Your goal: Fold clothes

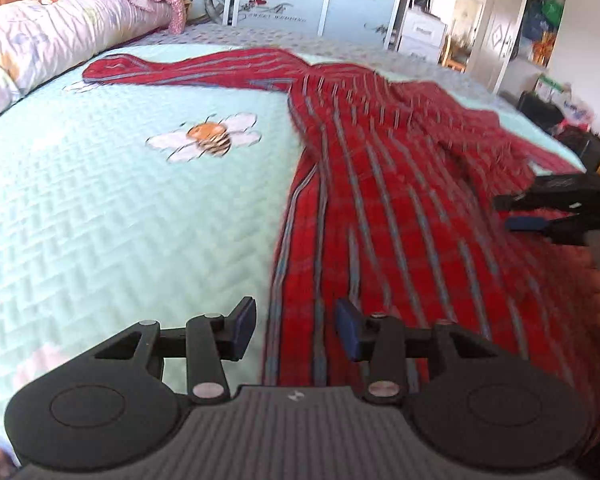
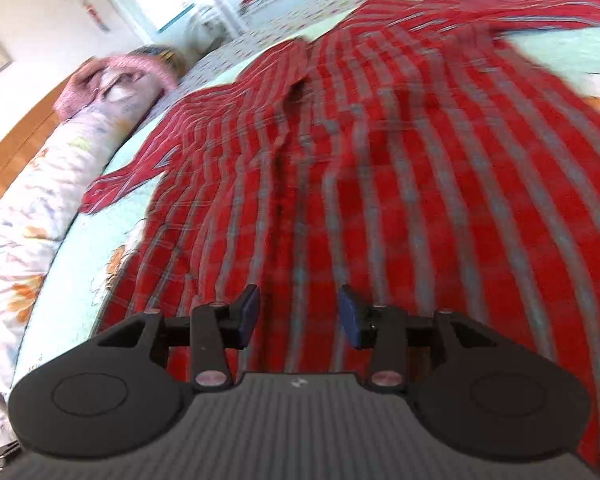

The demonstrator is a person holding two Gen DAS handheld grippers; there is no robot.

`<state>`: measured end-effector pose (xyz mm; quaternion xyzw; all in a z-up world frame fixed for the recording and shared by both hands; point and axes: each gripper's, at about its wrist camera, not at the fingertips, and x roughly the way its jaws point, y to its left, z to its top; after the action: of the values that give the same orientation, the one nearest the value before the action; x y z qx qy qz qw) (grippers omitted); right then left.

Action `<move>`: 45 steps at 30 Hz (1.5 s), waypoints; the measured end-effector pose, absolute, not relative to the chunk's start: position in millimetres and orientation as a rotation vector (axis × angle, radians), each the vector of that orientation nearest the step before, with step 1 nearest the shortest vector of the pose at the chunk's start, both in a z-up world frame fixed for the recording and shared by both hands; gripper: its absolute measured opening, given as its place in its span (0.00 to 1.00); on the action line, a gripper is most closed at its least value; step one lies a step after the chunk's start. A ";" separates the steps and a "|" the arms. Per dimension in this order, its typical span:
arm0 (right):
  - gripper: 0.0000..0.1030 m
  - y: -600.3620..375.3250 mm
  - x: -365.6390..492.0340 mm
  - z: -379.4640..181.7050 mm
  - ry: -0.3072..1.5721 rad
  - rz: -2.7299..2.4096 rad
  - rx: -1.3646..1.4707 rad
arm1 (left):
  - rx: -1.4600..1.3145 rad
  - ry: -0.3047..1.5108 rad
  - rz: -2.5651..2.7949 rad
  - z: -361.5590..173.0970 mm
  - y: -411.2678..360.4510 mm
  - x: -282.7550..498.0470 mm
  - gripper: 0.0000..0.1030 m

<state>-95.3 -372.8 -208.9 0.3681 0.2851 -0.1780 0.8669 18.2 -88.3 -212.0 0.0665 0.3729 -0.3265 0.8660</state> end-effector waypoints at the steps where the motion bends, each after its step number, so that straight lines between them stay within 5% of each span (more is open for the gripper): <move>1: 0.44 -370.6 -105.5 -207.9 0.582 -0.368 0.795 | 0.144 0.790 -0.684 -212.7 -84.3 16.4 0.45; 15: 0.51 -284.4 -173.8 -180.7 0.545 -0.195 0.843 | 0.082 0.893 -0.700 -225.0 -68.9 -8.0 0.52; 17: 0.51 -280.1 -183.0 -180.8 0.542 -0.199 0.857 | 0.034 0.926 -0.719 -223.3 -66.3 -7.6 0.31; 18: 0.51 -277.9 -187.5 -180.8 0.541 -0.201 0.864 | 0.004 0.946 -0.729 -222.4 -64.7 -7.1 0.11; 24: 0.51 -269.1 -223.1 -182.1 0.524 -0.224 0.892 | -0.062 0.958 -0.739 -208.9 -47.0 -24.6 0.04; 27: 0.51 -266.4 -243.4 -187.6 0.520 -0.243 0.903 | -0.086 0.964 -0.700 -207.5 -36.3 -28.6 0.07; 30: 0.51 -263.7 -257.6 -196.0 0.534 -0.257 0.921 | -0.099 0.994 -0.665 -211.6 -29.2 -29.0 0.37; 36: 0.51 -253.4 -278.5 -192.0 0.564 -0.280 0.857 | -0.074 0.978 -0.659 -208.0 -22.7 -49.0 0.53; 43: 0.52 -285.4 -329.8 -183.0 0.490 -0.516 0.800 | -0.031 0.904 -0.633 -197.2 -13.4 -63.0 0.53; 45: 0.63 -306.6 -352.9 -180.3 0.452 -0.626 0.805 | -0.020 0.856 -0.652 -188.0 -14.6 -69.0 0.53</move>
<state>-352.9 -306.6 -180.3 0.3819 0.2146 -0.2969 0.8485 -69.0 -14.6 -188.0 -0.0095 0.4075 -0.3103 0.8588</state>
